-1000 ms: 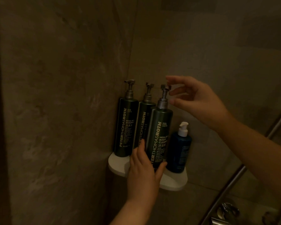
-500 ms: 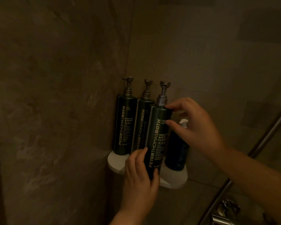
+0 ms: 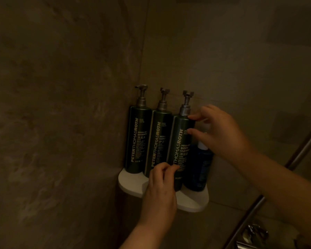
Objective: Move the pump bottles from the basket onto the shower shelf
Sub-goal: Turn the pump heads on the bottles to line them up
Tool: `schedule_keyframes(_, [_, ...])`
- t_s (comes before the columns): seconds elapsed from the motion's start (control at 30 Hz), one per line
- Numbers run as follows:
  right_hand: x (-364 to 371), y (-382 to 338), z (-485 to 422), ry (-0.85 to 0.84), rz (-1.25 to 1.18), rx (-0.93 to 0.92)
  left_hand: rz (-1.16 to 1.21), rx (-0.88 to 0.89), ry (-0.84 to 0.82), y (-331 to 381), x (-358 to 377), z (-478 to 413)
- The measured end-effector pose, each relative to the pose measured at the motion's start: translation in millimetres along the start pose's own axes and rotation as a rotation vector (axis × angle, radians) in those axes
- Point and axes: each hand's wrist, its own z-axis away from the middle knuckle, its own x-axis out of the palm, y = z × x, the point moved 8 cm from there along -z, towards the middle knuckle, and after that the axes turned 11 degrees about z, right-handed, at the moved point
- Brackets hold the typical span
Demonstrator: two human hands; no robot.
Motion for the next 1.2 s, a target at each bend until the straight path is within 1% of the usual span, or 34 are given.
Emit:
schedule_keyframes(0.13, [8,7,-7,-0.013,0.022,0.033,-0.001,0.010,-0.037,-3,2,-7])
schedule_keyframes(0.37, [15,19,-15,-0.028,0.020,0.069,-0.011,-0.026,-0.124,-9,12,-10])
schedule_keyframes(0.5, [19,22,-17,-0.030,0.031,0.076,-0.006,-0.041,-0.139,-12,15,-11])
schedule_keyframes(0.67, [20,26,-15,-0.055,-0.034,0.106,0.005,-0.042,-0.141,-12,16,-10])
schedule_keyframes(0.77, [19,31,-15,-0.115,-0.154,0.155,0.016,-0.036,-0.146,-13,15,-7])
schedule_keyframes(0.83, [12,36,-12,-0.104,-0.209,0.188,0.021,-0.029,-0.145,-14,14,-4])
schedule_keyframes(0.9, [5,40,-9,-0.090,-0.177,0.195,0.025,-0.026,-0.138,-16,11,-3])
schedule_keyframes(0.97, [5,45,-6,-0.159,-0.083,0.184,0.031,-0.029,-0.133,-17,10,-1])
schedule_keyframes(1.07, [14,49,2,-0.337,-0.023,0.156,0.027,-0.023,-0.134,-17,10,1])
schedule_keyframes(1.2, [20,44,11,-0.419,0.037,0.055,0.041,-0.028,-0.135,-15,12,4])
